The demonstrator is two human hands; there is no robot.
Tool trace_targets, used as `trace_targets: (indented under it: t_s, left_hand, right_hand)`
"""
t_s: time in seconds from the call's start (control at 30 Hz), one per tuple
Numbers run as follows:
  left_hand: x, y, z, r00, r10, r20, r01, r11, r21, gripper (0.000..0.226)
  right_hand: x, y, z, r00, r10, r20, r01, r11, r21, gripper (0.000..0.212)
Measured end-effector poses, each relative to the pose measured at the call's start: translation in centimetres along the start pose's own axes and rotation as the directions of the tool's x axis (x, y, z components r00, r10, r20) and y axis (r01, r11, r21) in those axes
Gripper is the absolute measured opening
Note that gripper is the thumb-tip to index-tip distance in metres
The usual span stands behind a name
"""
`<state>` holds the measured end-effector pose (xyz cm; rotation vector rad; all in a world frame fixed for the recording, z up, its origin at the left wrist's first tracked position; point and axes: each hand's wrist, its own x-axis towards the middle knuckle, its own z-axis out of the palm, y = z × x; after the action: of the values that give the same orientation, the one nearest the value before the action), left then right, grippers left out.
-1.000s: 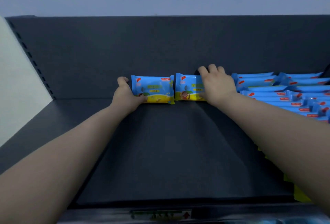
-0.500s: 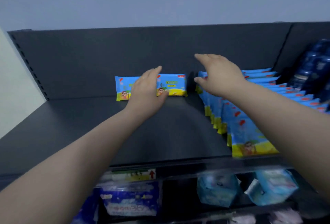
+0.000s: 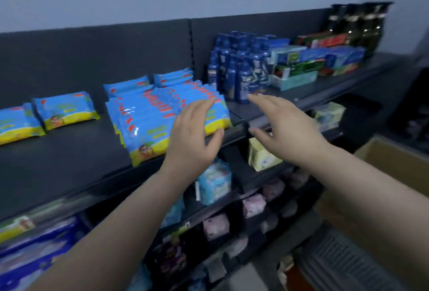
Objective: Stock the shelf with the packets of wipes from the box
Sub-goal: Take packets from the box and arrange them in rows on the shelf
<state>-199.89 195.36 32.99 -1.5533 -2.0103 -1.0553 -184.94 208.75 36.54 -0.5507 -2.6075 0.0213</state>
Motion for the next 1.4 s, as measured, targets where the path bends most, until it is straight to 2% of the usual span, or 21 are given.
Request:
trace_targets:
  t_s: [0.17, 0.3, 0.53, 0.73, 0.87, 1.0, 1.1, 1.23, 1.4]
  left_hand:
    - [0.0, 6.6, 7.5, 0.990, 0.010, 0.138, 0.012, 0.987, -0.160, 0.055]
    - [-0.3, 11.1, 13.0, 0.966, 0.019, 0.258, 0.046, 0.969, -0.243, 0.056]
    - [-0.3, 16.1, 22.2, 0.888, 0.160, 0.432, 0.017, 0.926, -0.377, 0.056]
    - [1.9, 17.8, 30.0, 0.780, 0.271, 0.564, -0.013, 0.908, -0.418, 0.059]
    - [4.3, 18.5, 34.2, 0.715, 0.335, 0.614, -0.048, 0.899, -0.434, 0.056]
    - [6.3, 18.5, 37.8, 0.702, 0.369, 0.609, -0.102, 0.899, -0.427, 0.050]
    - [6.6, 18.3, 39.0, 0.694, 0.389, 0.606, -0.108, 0.888, -0.446, 0.049]
    - [6.0, 17.9, 39.1, 0.709, 0.405, 0.577, -0.128, 0.879, -0.460, 0.047]
    - [5.8, 17.8, 39.5, 0.712, 0.398, 0.578, -0.148, 0.890, -0.430, 0.042]
  right_hand:
    - [-8.0, 7.5, -1.4, 0.981, 0.193, 0.025, -0.192, 0.981, -0.022, 0.067]
    - [-13.9, 12.4, -1.9, 0.936, 0.351, 0.016, -0.350, 0.936, -0.046, 0.065]
    - [-22.0, 20.2, -0.4, 0.782, 0.621, 0.043, -0.620, 0.784, -0.042, 0.064]
    - [-25.5, 26.1, 1.3, 0.639, 0.767, 0.061, -0.762, 0.642, -0.088, 0.065]
    - [-25.6, 29.3, 2.3, 0.577, 0.812, 0.087, -0.805, 0.583, -0.113, 0.064]
    - [-24.5, 32.3, 4.2, 0.562, 0.811, 0.163, -0.801, 0.583, -0.139, 0.065]
    - [-23.7, 34.8, 5.7, 0.525, 0.811, 0.258, -0.802, 0.573, -0.169, 0.066]
    - [-22.5, 37.7, 8.0, 0.471, 0.774, 0.423, -0.774, 0.593, -0.224, 0.069]
    - [-21.5, 40.5, 10.0, 0.399, 0.666, 0.630, -0.650, 0.690, -0.319, 0.081]
